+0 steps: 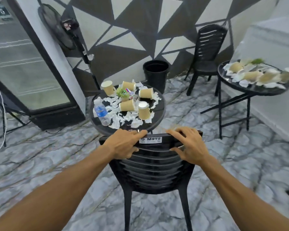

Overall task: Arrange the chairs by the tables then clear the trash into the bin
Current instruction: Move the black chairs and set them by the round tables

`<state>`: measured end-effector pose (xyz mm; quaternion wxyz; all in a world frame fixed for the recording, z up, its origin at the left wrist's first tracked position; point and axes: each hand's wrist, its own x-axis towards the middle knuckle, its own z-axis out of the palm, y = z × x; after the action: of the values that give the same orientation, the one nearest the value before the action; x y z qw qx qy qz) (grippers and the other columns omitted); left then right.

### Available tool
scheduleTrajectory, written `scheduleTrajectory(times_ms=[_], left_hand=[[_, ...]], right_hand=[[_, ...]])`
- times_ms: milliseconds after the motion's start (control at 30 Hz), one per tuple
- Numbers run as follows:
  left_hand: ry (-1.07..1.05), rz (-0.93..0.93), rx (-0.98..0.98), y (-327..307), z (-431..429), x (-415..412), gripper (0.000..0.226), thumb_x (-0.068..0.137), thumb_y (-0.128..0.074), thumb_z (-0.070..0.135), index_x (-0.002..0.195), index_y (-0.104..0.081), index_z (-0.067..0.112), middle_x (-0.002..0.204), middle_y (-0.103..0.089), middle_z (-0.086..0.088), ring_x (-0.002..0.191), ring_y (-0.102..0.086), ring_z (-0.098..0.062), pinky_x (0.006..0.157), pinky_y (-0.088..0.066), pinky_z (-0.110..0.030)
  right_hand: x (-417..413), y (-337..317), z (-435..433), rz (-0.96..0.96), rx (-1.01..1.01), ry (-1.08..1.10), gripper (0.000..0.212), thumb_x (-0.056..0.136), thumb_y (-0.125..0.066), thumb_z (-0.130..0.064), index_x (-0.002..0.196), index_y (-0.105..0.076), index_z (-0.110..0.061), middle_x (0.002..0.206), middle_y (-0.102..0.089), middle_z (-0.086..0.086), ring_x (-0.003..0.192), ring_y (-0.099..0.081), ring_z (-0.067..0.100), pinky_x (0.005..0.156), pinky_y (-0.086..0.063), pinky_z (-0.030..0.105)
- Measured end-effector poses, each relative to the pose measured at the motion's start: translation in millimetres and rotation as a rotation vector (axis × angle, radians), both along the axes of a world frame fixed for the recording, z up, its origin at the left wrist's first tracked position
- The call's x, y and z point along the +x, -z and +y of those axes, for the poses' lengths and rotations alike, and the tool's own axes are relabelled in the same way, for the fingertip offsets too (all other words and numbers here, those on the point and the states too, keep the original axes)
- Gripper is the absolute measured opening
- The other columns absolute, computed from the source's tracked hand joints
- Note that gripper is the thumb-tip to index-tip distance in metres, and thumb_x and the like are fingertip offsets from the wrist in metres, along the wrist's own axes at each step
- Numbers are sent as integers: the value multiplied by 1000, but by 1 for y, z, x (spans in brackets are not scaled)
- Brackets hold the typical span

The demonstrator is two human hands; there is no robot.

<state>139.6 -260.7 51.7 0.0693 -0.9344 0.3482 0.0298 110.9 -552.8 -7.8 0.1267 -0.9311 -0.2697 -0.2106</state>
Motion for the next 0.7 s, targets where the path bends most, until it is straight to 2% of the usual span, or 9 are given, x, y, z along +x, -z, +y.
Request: scheduleTrajectory(times_ms=[167, 267, 333, 433, 533, 700], left_hand=[[94, 14, -63, 33, -29, 15, 56, 97, -57, 34, 139, -20, 29, 117, -56, -1, 85, -63, -28, 68, -50, -44], [150, -1, -212, 56, -42, 26, 61, 95, -62, 34, 137, -18, 32, 108, -55, 2, 91, -59, -25, 68, -52, -45], [185, -16, -283, 61, -49, 36, 67, 92, -65, 33, 140, -20, 31, 110, -54, 1, 95, -55, -24, 70, -52, -44], [126, -71, -337, 68, -49, 48, 69, 89, -70, 38, 144, -29, 28, 109, -55, 0, 96, -53, -24, 73, -50, -39], [54, -108, -352, 69, -45, 61, 65, 87, -70, 44, 138, -35, 26, 106, -59, -1, 95, -55, -27, 79, -47, -41], [43, -159, -380, 72, -51, 65, 61, 85, -71, 46, 133, -41, 22, 105, -59, -2, 91, -56, -27, 75, -46, -40]], right_hand=[[-7, 25, -18, 110, -10, 170, 81, 63, -89, -33, 130, -45, -25, 111, -57, 4, 99, -56, 28, 81, -45, 43], [-8, 38, -32, 137, 18, 302, 78, 61, -90, -35, 125, -46, -26, 111, -56, 1, 101, -54, 27, 86, -42, 43], [-2, 35, -40, 172, 0, 356, 74, 63, -90, -36, 122, -47, -25, 108, -55, 1, 102, -53, 27, 90, -40, 42], [15, 27, -40, 215, -23, 418, 69, 65, -88, -38, 120, -50, -22, 106, -53, 0, 103, -51, 27, 95, -38, 42], [27, 26, -33, 229, -4, 438, 69, 65, -88, -38, 120, -49, -23, 106, -52, -2, 104, -50, 25, 97, -38, 42], [35, 26, -43, 226, -11, 429, 69, 65, -88, -40, 120, -49, -25, 107, -51, -3, 104, -49, 24, 95, -37, 41]])
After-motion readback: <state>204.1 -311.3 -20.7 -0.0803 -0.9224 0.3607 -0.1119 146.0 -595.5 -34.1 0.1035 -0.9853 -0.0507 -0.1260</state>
